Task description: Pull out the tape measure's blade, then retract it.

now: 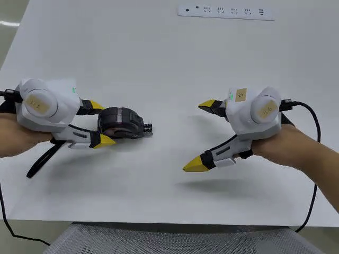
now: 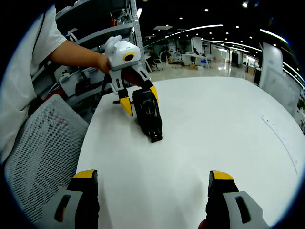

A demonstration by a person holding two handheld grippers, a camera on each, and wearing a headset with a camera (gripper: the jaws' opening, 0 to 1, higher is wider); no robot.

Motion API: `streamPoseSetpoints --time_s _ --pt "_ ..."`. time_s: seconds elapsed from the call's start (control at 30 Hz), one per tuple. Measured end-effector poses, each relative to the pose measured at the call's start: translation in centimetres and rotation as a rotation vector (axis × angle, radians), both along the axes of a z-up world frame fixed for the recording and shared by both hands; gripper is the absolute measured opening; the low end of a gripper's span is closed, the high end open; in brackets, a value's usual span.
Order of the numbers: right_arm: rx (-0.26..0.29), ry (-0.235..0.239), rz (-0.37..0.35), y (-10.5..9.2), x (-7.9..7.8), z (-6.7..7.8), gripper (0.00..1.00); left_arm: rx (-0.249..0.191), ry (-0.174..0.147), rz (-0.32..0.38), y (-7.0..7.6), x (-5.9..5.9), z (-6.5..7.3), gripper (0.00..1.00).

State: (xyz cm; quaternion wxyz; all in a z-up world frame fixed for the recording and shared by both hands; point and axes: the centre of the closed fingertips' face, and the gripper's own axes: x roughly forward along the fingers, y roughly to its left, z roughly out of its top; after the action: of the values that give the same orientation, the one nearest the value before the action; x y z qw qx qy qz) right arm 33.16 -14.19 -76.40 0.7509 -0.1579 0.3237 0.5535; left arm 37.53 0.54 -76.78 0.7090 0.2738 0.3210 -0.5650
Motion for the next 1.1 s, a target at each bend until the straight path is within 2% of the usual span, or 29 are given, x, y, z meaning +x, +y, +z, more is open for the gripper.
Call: streamPoseSetpoints --time_s 0.2,0.4,0.83,0.9,1.1 --pt "0.004 0.006 0.000 0.2 0.0 -0.2 0.94 0.006 -0.009 -0.020 -0.2 0.0 -0.1 0.31" --pt "0.002 0.001 0.009 0.3 0.0 -0.4 0.92 0.008 -0.013 -0.036 -0.3 -0.1 -0.3 0.28" --pt "0.014 -0.013 0.008 0.9 0.6 -0.5 0.87 0.025 -0.007 -0.066 -0.3 0.0 -0.4 0.26" --pt "0.017 -0.023 0.016 1.2 0.6 -0.5 0.84 0.029 -0.019 -0.087 -0.3 0.0 -0.4 0.26" --pt "0.036 -0.045 0.012 2.1 1.3 -0.4 0.76 0.037 -0.014 -0.126 -0.4 0.0 -0.4 0.25"
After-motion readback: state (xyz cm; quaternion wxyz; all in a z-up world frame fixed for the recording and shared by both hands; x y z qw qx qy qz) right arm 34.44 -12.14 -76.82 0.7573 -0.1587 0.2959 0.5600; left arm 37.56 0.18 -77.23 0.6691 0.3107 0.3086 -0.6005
